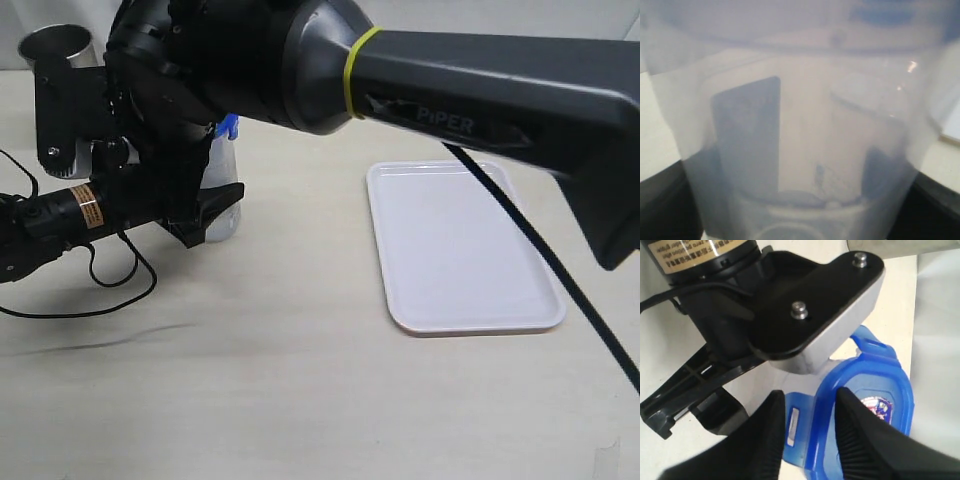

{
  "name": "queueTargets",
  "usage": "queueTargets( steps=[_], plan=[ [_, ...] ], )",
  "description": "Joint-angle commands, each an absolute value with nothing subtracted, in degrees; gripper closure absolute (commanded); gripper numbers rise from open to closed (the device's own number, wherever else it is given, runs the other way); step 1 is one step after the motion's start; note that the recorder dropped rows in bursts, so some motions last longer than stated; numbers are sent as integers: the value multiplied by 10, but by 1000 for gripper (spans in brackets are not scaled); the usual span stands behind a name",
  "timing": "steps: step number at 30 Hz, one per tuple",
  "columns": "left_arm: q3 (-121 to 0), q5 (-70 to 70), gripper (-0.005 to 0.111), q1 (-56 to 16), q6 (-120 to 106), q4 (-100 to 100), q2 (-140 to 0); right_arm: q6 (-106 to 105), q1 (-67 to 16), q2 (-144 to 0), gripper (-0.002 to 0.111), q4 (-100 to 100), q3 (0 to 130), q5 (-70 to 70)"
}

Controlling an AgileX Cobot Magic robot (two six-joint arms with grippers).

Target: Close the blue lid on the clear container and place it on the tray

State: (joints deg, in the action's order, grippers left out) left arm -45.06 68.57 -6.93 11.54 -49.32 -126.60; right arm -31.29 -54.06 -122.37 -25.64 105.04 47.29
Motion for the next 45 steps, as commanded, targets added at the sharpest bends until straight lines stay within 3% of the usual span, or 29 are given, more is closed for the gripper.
queueTargets(
  steps=[1, 6, 19, 26, 40, 45],
  plan=[
    [-448, 700, 107, -74, 106, -515, -1262, -320, -535, -1261, 85, -245, 1030, 528],
    [-448, 700, 107, -74, 106, -515, -1262, -276, -547, -1261, 85, -346, 998, 512],
    [-448, 700, 107, -74, 106, -514, -1262, -267, -546, -1249, 93, -337, 963, 482],
    [-448, 700, 107, -74, 106, -513, -1262, -265, -523, -1205, 67, -250, 969, 474],
    [-448, 700, 107, -74, 106, -513, -1262, -388, -465, -1103, 66, 58, 977, 440],
    [-448, 700, 107, -74, 106, -513, -1262, -335, -451, -1064, 66, 113, 981, 406]
  ],
)
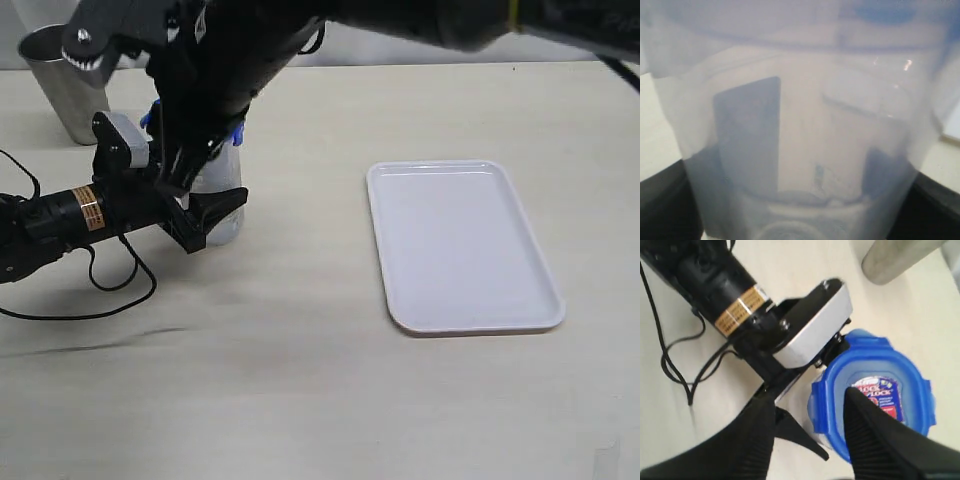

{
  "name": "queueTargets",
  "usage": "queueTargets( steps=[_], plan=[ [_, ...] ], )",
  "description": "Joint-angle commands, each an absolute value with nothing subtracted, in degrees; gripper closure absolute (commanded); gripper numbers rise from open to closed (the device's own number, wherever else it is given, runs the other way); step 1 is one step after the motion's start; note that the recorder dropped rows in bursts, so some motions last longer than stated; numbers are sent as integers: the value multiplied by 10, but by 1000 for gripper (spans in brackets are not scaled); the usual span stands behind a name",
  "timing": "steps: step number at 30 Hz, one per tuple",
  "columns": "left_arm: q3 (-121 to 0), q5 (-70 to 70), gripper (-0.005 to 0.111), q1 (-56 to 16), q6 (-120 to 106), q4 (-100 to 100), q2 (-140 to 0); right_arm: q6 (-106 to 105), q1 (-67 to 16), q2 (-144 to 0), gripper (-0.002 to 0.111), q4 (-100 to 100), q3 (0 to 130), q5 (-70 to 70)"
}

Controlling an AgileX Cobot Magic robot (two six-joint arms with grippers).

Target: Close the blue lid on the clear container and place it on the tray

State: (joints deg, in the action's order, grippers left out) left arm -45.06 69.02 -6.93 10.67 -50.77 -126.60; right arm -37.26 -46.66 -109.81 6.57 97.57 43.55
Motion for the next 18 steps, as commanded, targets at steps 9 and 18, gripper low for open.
queueTargets(
  steps=[9, 18],
  plan=[
    [-448, 700, 107, -74, 106, -511, -1262, 0, -355, -1082, 66, 151, 976, 489],
    [-448, 700, 107, -74, 106, -511, -1262, -137, -293, -1178, 66, 433, 976, 496]
  ],
)
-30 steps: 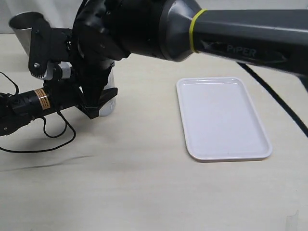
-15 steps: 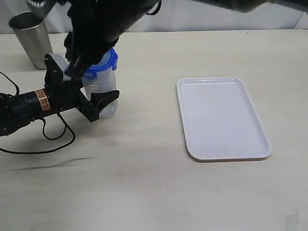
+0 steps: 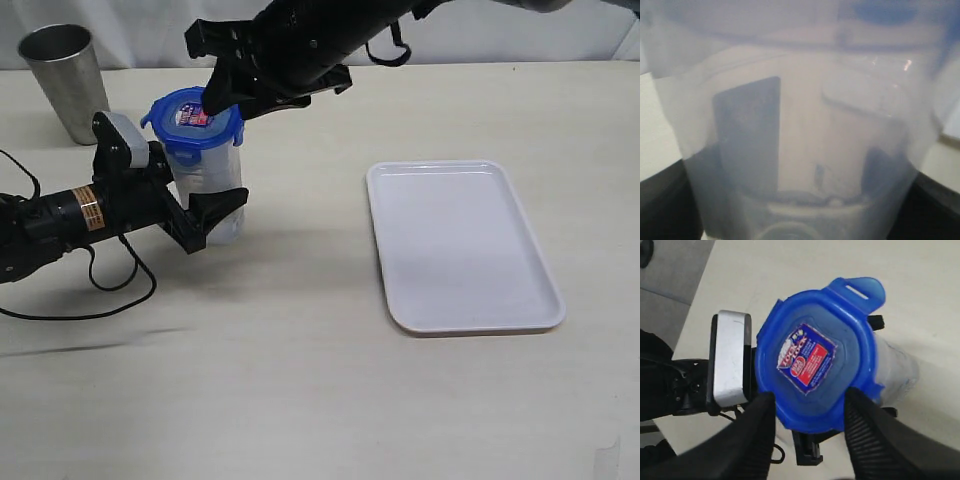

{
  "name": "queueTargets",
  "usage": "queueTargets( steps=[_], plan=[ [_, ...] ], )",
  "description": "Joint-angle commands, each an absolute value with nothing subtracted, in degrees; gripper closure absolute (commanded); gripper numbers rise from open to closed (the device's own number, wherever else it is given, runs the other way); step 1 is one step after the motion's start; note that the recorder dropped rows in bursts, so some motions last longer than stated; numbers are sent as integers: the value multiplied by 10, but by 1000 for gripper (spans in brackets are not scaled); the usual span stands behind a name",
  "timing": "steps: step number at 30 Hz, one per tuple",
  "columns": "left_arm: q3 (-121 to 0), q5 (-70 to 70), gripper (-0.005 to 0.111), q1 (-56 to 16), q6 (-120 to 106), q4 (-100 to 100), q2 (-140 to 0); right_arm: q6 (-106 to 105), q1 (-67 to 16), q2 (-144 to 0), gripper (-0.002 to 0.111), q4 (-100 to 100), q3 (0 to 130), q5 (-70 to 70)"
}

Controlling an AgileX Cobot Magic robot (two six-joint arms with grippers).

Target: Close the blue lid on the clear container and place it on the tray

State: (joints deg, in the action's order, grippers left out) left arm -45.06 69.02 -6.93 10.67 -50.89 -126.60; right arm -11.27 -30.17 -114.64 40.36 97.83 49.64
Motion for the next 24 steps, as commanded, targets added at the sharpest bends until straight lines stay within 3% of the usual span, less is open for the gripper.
queueTargets(
  steps=[1, 12, 15, 24],
  plan=[
    [-448, 700, 107, -74, 106, -511, -1262, -137, -293, -1179, 66, 428, 976, 496],
    [-448, 700, 107, -74, 106, -514, -1262, -175, -294, -1209, 66, 492, 990, 493],
    [-448, 700, 107, -74, 106, -517, -1262, -233, -294, -1218, 70, 585, 990, 484],
    [-448, 700, 107, -74, 106, -517, -1262, -237, -294, -1221, 73, 587, 990, 479]
  ],
)
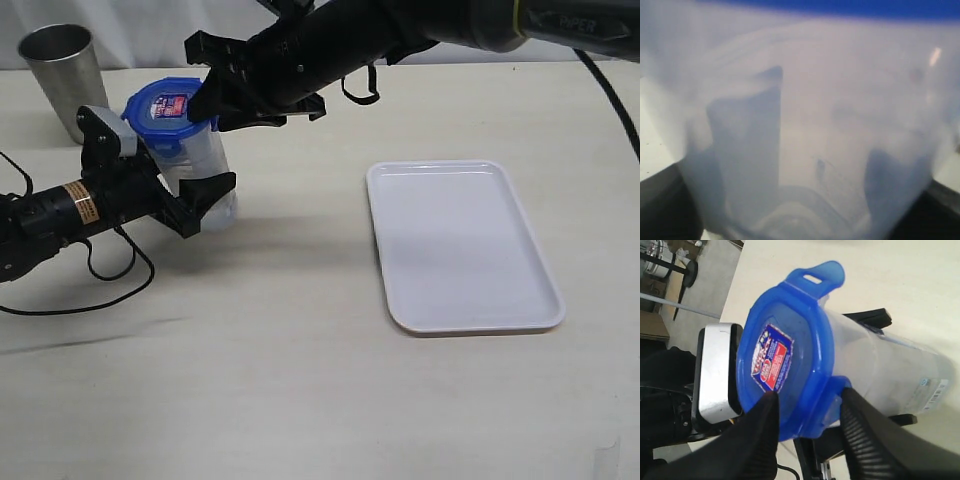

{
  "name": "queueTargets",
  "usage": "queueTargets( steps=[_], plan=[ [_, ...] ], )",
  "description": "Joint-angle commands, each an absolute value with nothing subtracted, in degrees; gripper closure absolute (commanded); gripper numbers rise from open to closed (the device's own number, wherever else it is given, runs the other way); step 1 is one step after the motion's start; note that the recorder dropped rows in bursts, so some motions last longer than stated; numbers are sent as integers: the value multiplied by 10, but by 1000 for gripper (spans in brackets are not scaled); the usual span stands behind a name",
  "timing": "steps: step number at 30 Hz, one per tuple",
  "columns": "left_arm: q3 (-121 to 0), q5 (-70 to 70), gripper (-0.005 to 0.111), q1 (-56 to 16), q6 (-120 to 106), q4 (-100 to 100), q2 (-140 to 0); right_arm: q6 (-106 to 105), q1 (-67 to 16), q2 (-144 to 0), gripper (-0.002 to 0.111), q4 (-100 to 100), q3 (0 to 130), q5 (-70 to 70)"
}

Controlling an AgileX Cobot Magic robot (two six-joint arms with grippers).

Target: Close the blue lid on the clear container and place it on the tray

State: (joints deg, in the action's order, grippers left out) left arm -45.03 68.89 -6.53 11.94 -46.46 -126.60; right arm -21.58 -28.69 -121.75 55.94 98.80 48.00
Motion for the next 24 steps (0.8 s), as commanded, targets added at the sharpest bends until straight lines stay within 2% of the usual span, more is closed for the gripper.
queueTargets(
  steps=[1, 8, 10, 15, 17, 24],
  plan=[
    [-448, 700, 107, -74, 106, -517, -1262, -241, -294, -1221, 74, 585, 990, 481],
    [-448, 700, 107, -73, 106, -539, -1237, -294, -287, -1183, 72, 549, 990, 496],
    [-448, 700, 107, -73, 110, -556, -1225, -310, -284, -1167, 68, 543, 990, 496],
    [-448, 700, 107, -73, 125, -568, -1205, -328, -274, -1131, 49, 539, 990, 509],
    [-448, 700, 107, -73, 125, -569, -1205, -328, -272, -1119, 45, 516, 990, 512],
    [-448, 700, 107, -73, 45, -610, -1205, -342, -272, -1077, 45, 409, 990, 520]
  ],
)
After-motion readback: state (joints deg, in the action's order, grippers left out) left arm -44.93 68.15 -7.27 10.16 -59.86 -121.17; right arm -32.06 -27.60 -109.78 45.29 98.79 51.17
